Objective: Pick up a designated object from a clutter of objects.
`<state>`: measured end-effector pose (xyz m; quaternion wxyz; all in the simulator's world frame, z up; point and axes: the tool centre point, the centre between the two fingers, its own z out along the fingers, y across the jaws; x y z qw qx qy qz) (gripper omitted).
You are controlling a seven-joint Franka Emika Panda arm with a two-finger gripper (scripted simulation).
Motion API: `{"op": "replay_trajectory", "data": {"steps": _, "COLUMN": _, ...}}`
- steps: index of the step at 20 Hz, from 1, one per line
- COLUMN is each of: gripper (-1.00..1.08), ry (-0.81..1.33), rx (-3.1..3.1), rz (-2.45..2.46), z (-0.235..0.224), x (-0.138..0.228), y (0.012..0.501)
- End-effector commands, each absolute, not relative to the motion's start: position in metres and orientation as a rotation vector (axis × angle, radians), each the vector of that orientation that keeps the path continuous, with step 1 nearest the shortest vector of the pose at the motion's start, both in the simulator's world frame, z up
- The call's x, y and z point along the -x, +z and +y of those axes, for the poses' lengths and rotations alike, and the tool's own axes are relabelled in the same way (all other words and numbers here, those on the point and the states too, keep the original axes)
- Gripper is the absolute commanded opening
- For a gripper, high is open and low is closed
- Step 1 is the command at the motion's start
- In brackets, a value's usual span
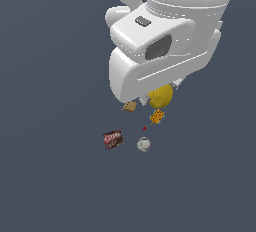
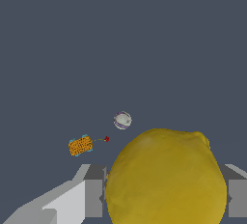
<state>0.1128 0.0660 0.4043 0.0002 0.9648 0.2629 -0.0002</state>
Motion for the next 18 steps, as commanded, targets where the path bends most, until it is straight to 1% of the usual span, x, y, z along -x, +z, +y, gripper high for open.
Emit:
{"op": "replay_trajectory", "data": {"steps": 1, "gripper": -1.0, "ry": 0.0, "rx": -3.031, "rz": 0.825, "z": 0.072, "x": -0.117, "y": 0.416}}
{"op": "replay_trajectory", "data": {"steps": 9, "gripper": -1.0, "ry": 0.0, "rx": -3.031, "rz": 0.826, "z": 0.082, "x": -0.127, "y": 0.438}}
{"op": "replay_trajectory", "data": {"steps": 18, "gripper": -1.0, "ry": 0.0, "rx": -3.031, "rz": 0.827, "z": 0.086, "x": -0.13, "y": 0.445}}
